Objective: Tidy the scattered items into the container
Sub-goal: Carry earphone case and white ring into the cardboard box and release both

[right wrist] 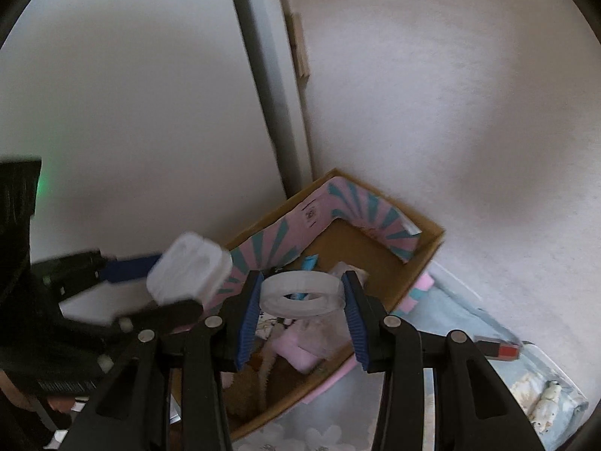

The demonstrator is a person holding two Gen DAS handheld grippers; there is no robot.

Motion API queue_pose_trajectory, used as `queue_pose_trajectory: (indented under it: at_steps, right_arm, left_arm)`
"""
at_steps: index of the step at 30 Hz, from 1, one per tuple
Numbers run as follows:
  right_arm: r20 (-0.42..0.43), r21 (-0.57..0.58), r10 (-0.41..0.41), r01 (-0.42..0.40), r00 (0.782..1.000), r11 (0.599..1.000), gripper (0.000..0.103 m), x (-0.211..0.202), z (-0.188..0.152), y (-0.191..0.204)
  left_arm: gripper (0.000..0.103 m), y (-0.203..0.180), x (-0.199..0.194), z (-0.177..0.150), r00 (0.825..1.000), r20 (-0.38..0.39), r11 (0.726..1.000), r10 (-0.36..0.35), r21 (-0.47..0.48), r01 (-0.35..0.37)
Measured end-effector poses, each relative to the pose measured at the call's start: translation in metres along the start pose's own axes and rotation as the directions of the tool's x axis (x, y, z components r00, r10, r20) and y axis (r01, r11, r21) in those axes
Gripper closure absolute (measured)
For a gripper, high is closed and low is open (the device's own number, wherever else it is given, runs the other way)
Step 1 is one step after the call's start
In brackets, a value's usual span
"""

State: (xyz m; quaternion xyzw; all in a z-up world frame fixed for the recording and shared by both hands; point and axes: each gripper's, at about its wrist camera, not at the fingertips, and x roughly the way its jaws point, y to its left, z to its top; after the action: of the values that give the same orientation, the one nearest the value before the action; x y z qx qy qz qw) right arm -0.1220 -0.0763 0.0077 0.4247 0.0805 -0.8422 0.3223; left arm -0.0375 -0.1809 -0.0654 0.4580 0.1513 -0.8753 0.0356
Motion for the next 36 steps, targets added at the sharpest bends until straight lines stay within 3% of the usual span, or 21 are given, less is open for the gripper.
queue_pose_trajectory:
  at_steps: [3,9,11,12,13,15,31,36]
  right_arm:
    - [-0.018,-0.002,0.014,-0.014,1.0,1.0,0.064,0.011,0.002,-0.002]
    - [-0.04,-0.003,0.019,-0.019,0.999,1.0,0.064,0.032,0.004,0.0]
    - [-0.043,0.022,0.018,-0.017,0.999,1.0,0.064,0.036,0.006,-0.008]
    - [-0.047,0.039,0.034,-0.032,0.998,0.999,0.063,0.039,0.006,-0.011]
    - [-0.055,0.063,0.051,-0.047,0.997,0.997,0.058,0.04,0.007,-0.014]
    - [-0.06,0.103,0.063,-0.057,0.996,0.993,0.027,0.039,0.008,-0.018]
    - [-0.005,0.191,0.017,-0.016,1.0,0.982,0.027,-0.002,0.006,-0.036]
    - [0.066,0.215,-0.033,0.018,0.997,0.976,0.027,-0.036,0.0,-0.042]
  left_arm:
    - [0.045,-0.006,0.014,-0.017,1.0,-0.015,1.0,0.006,-0.01,-0.006]
    - [0.043,-0.005,0.019,-0.015,1.0,-0.006,1.0,-0.002,-0.025,0.002]
    - [0.028,-0.005,0.023,-0.016,1.0,-0.015,0.999,-0.016,-0.042,0.016]
    - [0.0,-0.005,0.023,-0.017,1.0,-0.022,0.999,-0.011,-0.045,0.01]
    - [0.001,-0.006,0.018,-0.017,1.0,-0.019,0.999,-0.003,-0.039,0.002]
    - [0.001,-0.009,0.014,-0.018,1.0,-0.011,1.0,-0.008,-0.02,0.008]
    - [0.001,-0.029,-0.004,-0.009,1.0,0.005,1.0,-0.011,0.019,0.011]
    - [0.001,-0.04,-0.015,-0.001,0.999,0.017,0.999,-0.028,0.044,0.027]
